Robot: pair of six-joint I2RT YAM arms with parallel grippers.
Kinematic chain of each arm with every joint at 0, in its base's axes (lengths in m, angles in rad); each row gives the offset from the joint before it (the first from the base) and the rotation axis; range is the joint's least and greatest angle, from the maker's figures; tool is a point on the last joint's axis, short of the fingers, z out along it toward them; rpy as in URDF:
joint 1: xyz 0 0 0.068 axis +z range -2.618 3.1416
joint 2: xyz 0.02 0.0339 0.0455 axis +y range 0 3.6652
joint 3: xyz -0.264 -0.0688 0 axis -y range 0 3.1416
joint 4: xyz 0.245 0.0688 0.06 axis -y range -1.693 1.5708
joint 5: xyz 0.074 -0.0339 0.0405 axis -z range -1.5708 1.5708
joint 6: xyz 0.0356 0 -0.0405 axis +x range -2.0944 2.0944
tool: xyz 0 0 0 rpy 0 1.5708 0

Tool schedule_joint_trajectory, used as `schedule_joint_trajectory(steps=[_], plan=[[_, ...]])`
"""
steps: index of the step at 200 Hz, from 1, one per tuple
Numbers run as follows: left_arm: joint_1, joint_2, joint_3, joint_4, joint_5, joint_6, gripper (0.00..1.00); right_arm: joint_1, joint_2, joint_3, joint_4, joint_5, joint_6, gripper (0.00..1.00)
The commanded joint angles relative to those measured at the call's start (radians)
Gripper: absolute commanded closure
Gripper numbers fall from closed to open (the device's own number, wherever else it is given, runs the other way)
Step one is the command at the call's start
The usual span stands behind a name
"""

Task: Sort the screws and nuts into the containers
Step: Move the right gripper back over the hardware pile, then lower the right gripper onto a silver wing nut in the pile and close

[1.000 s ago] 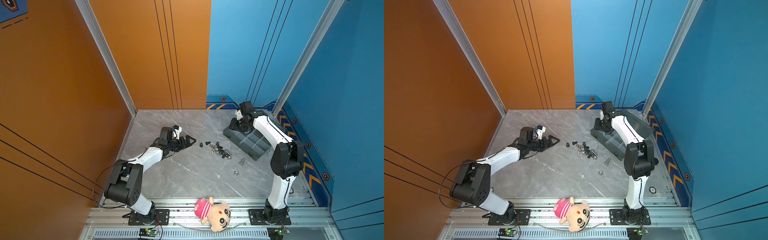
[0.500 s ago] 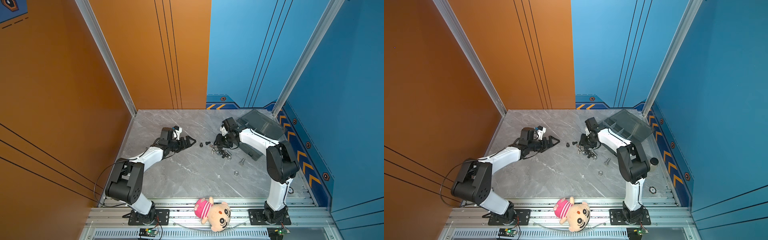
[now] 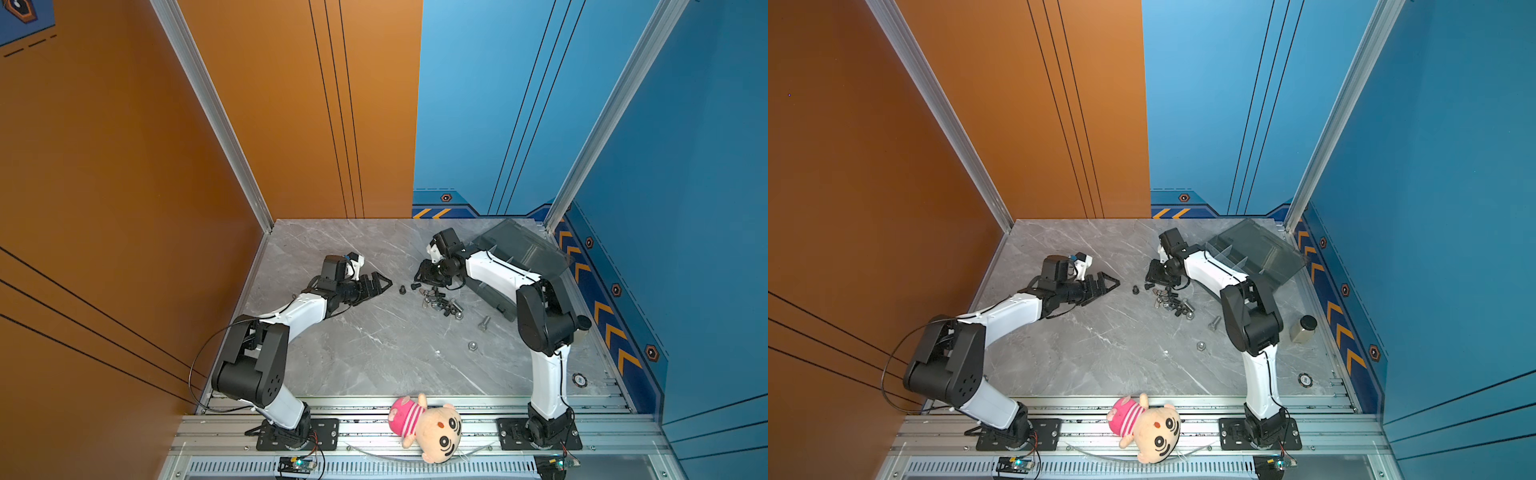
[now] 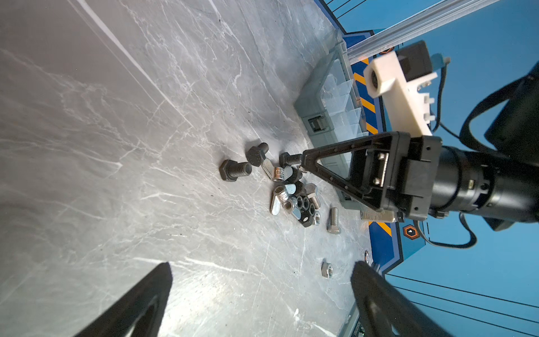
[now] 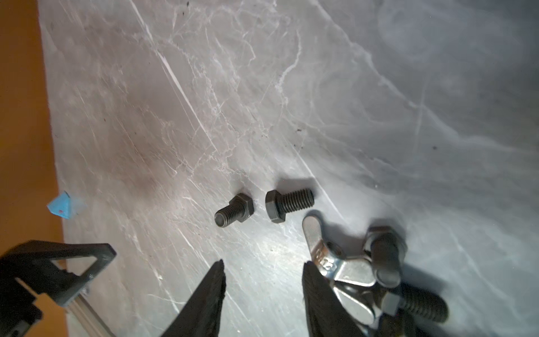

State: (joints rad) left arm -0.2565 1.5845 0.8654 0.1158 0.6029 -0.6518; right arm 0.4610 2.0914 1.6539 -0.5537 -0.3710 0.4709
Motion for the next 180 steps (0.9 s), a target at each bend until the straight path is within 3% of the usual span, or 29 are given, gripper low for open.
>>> schedule_joint_trajectory(steps=[1,29,103,180], plan=[[-0.005,0.002,0.007,0.0,0.002,0.021,0.02,-0.005,0.066,0.115,-0.246,0.005,-0.28,0.54],[-0.005,0.0,0.001,0.006,-0.003,0.016,0.02,-0.023,0.096,0.182,-0.318,0.076,-0.45,0.54],[-0.006,-0.004,0.012,-0.005,-0.006,0.017,0.03,-0.01,0.127,0.215,-0.345,0.126,-0.759,0.55],[-0.01,-0.003,0.017,-0.009,-0.012,0.014,0.02,0.003,0.15,0.228,-0.343,0.107,-0.834,0.57]])
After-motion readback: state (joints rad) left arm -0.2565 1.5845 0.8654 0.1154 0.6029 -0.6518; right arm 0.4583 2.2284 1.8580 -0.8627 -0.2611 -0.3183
